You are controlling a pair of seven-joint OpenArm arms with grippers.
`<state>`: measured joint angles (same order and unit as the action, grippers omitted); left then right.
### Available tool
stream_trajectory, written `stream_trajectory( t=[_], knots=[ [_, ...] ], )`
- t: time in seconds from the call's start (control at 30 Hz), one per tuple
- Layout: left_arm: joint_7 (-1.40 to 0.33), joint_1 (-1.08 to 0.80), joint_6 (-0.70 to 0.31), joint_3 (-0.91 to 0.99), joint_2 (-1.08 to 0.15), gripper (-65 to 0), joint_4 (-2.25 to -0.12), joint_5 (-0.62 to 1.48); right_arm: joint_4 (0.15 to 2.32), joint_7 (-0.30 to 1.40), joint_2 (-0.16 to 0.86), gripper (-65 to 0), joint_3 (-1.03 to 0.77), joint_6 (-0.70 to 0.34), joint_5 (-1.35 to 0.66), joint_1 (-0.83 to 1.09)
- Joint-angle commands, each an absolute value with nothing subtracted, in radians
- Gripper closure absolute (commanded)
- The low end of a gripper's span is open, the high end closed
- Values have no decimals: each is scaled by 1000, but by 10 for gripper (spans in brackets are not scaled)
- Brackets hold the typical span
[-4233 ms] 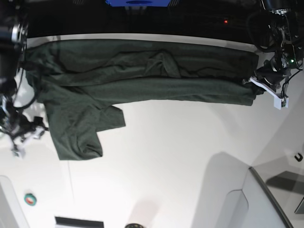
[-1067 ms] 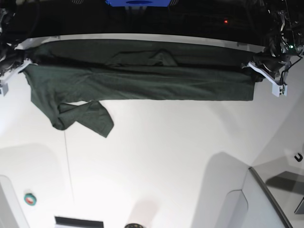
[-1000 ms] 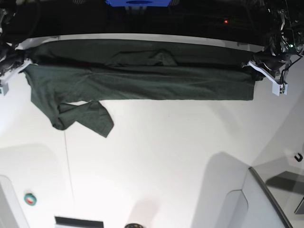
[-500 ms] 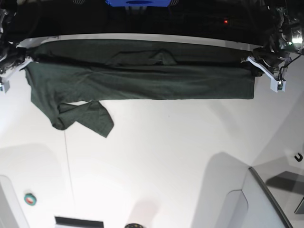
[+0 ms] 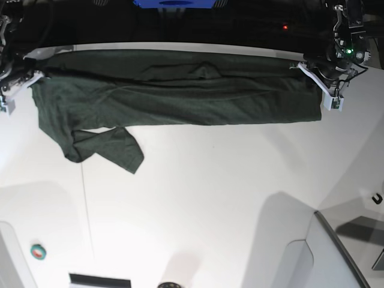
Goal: Layout the t-shirt on the table in an organized manner, then fold the t-shirt properly
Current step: 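Pull the sleeve fabric with the right gripper up onto the folded strip, then open both grippers and lift them off the shirt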
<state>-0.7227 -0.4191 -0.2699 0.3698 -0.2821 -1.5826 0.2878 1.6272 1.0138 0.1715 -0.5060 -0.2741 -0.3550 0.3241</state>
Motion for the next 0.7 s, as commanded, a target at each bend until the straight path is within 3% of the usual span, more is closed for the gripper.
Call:
stream_trajectory(
  t=[0.0, 0.5, 0.57, 0.67],
  knots=[
    [-708, -420, -269, 378, -298, 0, -1610, 285, 1638, 1007, 186, -9, -512, -278, -355, 320],
    [-708, -400, -269, 378, -300, 0, -1627, 282, 1647, 1010, 185, -12, -512, -278, -355, 320],
    [-708, -400, -269, 378, -300, 0, -1627, 282, 1649, 1013, 185, -53, -512, -278, -355, 320],
    [-708, -401, -269, 378, -300, 0, -1632, 282, 1650, 1036, 185, -188, -513, -278, -355, 318]
  ],
)
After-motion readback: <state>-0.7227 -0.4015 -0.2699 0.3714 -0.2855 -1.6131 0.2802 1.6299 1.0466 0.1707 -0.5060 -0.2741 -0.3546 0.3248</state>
